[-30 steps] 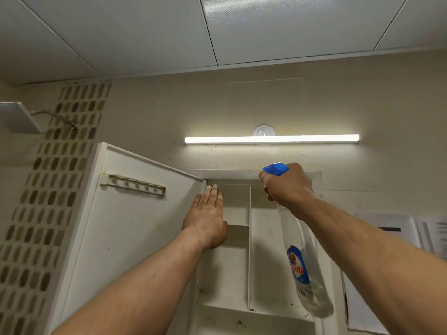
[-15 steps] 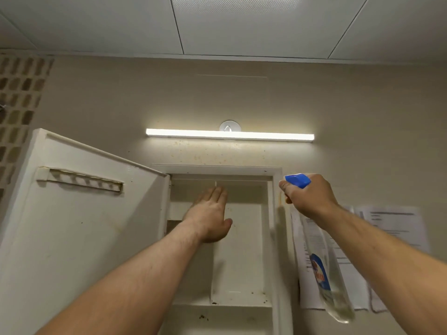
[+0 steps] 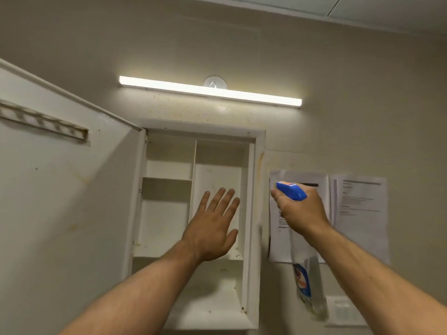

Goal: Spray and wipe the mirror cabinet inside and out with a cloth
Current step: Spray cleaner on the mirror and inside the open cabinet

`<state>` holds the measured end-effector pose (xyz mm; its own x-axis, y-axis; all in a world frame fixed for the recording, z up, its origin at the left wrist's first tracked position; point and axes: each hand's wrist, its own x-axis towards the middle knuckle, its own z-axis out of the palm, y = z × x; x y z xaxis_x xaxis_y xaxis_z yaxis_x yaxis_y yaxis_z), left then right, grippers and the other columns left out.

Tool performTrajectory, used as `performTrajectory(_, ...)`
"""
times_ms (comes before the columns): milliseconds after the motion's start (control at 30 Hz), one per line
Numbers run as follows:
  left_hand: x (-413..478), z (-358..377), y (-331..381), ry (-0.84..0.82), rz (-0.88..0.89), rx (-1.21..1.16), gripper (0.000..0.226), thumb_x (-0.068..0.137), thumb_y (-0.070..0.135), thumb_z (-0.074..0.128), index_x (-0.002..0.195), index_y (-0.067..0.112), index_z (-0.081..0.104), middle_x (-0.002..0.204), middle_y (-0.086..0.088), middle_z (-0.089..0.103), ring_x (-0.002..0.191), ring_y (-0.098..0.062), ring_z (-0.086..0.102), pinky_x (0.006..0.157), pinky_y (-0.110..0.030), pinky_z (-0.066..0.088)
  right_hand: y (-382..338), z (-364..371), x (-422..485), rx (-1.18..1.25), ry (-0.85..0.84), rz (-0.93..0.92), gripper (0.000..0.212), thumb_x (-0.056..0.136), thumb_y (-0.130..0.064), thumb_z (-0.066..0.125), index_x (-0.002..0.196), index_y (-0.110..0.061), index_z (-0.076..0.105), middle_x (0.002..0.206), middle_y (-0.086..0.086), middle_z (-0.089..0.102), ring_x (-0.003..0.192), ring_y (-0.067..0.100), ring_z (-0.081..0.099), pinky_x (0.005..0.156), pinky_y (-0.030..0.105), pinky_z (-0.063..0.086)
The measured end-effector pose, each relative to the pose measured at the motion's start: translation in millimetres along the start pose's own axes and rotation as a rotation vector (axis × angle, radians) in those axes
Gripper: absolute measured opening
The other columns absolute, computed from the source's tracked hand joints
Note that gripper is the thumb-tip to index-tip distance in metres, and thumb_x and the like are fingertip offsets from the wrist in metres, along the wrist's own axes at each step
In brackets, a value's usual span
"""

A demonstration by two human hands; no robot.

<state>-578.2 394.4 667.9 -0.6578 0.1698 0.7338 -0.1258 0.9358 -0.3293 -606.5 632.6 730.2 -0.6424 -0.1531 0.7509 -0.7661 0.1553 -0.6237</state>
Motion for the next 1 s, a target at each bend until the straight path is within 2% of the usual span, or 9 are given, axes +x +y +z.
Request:
performTrajectory(133,-16.5,27.6,24.5,-0.072,0.098,0.01,0.079,0.102,0.05,0.03,0.165,0.023,-0.01,0.17,-0.001,-0.023,0.158,-0.022,-0.02,0.125,-0.046,-0.018,26.7,15.4,-29.1,0.043,-0.034,0.161,0.014,0.094,-0.023,0.074,0.087,-0.011,0.07,0.075,0.007,0.071,0.068,0.019,0.068,0.061,0.028,0.054)
performTrajectory(233,-30.4,42.2,36.0,-0.102,0.126,0.0,0.075,0.103,0.045,0.028,0.165,0.021,-0.007,0.17,-0.001,-0.021,0.159,-0.022,-0.016,0.126,-0.046,-0.016,47.1,30.9,-49.0,0.015,-0.046,0.23,0.018,0.093,-0.021,0.071,0.083,-0.007,0.069,0.068,0.006,0.062,0.063,0.02,0.059,0.065,0.039,0.057)
performTrajectory(300,-39.9,49.8,43.7,-0.101,0.089,-0.018,0.074,0.103,0.043,0.026,0.165,0.019,-0.006,0.169,-0.002,-0.021,0.159,-0.023,-0.014,0.126,-0.046,-0.016,60.4,38.1,-61.7,0.011,-0.011,0.26,0.019,0.094,-0.024,0.071,0.083,-0.008,0.069,0.071,0.012,0.065,0.063,0.023,0.059,0.073,0.044,0.06)
performTrajectory(367,-52.0,58.0,51.2,-0.122,0.052,-0.024,0.074,0.104,0.043,0.027,0.165,0.018,-0.008,0.169,-0.002,-0.022,0.159,-0.023,-0.014,0.126,-0.047,-0.015,74.6,43.7,-78.6,0.033,-0.002,0.293,0.018,0.096,-0.028,0.072,0.088,-0.011,0.07,0.083,0.016,0.071,0.073,0.032,0.067,0.072,0.04,0.06)
performTrajectory(467,-77.3,70.5,58.1,-0.166,0.006,-0.006,0.079,0.102,0.046,0.03,0.164,0.016,-0.007,0.17,-0.006,-0.019,0.16,-0.027,-0.012,0.127,-0.054,-0.01,98.1,52.5,-109.2,0.08,-0.005,0.38,0.018,0.097,-0.031,0.071,0.087,-0.016,0.069,0.081,0.01,0.071,0.072,0.026,0.067,0.061,0.026,0.052)
performTrajectory(633,-120.1,78.3,54.3,-0.12,-0.17,0.031,0.079,0.099,0.046,0.04,0.164,0.01,0.013,0.173,-0.017,0.0,0.16,-0.037,-0.002,0.124,-0.066,-0.001,127.8,61.1,-148.1,0.086,-0.023,0.459,0.019,0.099,-0.032,0.068,0.088,-0.016,0.067,0.081,0.01,0.068,0.07,0.018,0.061,0.062,0.025,0.051)
performTrajectory(767,-156.4,89.9,50.6,-0.162,-0.153,0.039,0.076,0.1,0.044,0.035,0.164,0.009,0.014,0.172,-0.017,-0.002,0.16,-0.034,-0.001,0.124,-0.066,0.003,144.6,70.8,-173.3,0.114,-0.023,0.51,0.022,0.098,-0.032,0.069,0.091,-0.012,0.069,0.085,0.015,0.07,0.074,0.022,0.063,0.063,0.026,0.052)
performTrajectory(900,-190.8,98.1,43.3,-0.26,-0.138,0.039,0.075,0.103,0.046,0.031,0.165,0.011,0.007,0.172,-0.014,-0.012,0.159,-0.032,-0.013,0.126,-0.061,-0.005,161.3,80.3,-196.7,0.11,0.009,0.583,0.02,0.099,-0.028,0.068,0.087,-0.013,0.067,0.076,0.01,0.063,0.071,0.023,0.058,0.065,0.031,0.052)
performTrajectory(1000,-209.1,96.5,30.2,-0.27,-0.181,0.048,0.074,0.104,0.045,0.032,0.165,0.011,0.006,0.172,-0.014,-0.011,0.159,-0.032,-0.013,0.126,-0.06,-0.003,167.5,87.0,-209.7,0.095,-0.05,0.582,0.018,0.098,-0.03,0.07,0.092,-0.014,0.068,0.087,0.012,0.07,0.079,0.028,0.066,0.069,0.032,0.055)
